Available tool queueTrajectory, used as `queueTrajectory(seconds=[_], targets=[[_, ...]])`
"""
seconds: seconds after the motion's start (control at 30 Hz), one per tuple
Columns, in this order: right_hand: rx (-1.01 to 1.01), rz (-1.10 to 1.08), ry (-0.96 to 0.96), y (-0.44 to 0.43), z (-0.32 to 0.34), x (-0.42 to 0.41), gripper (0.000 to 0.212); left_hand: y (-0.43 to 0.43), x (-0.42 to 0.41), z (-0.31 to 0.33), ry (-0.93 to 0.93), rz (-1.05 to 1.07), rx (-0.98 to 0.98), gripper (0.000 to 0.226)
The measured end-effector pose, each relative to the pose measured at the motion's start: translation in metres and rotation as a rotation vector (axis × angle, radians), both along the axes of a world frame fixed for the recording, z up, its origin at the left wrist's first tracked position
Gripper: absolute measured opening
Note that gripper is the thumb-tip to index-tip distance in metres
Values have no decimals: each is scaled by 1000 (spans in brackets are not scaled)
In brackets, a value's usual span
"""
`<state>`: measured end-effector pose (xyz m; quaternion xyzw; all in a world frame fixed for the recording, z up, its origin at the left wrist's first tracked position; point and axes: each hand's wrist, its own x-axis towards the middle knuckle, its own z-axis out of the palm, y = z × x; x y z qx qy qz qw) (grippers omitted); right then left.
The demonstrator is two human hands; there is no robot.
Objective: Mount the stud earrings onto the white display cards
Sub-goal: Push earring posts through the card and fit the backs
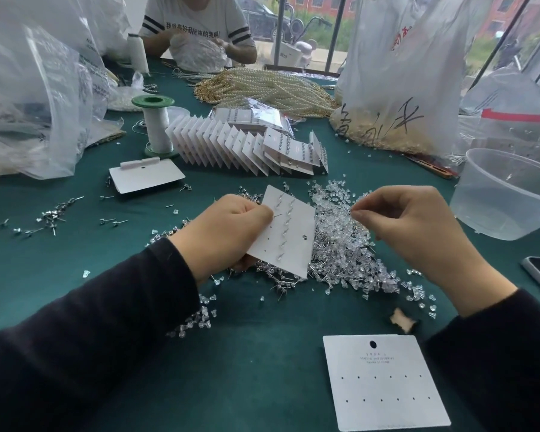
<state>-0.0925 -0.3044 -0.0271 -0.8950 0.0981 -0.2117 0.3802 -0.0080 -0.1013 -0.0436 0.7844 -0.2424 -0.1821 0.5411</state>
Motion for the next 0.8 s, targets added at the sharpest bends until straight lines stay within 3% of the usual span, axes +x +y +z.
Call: queueTrajectory(seconds=[0.1, 0.27, 0.53, 0.8], targets=[[-2, -38, -44, 6, 0, -1, 8, -1, -1, -2, -2, -13, -3, 40], [-112, -73, 81, 6, -4, 1, 12, -1, -1, -3, -7, -22, 13, 39], [139, 137, -281, 47, 1, -8, 13, -4, -6, -2, -50, 8, 59, 36], [84, 162, -300, 65, -13, -3, 9, -5, -19, 10, -300, 4, 103, 35]])
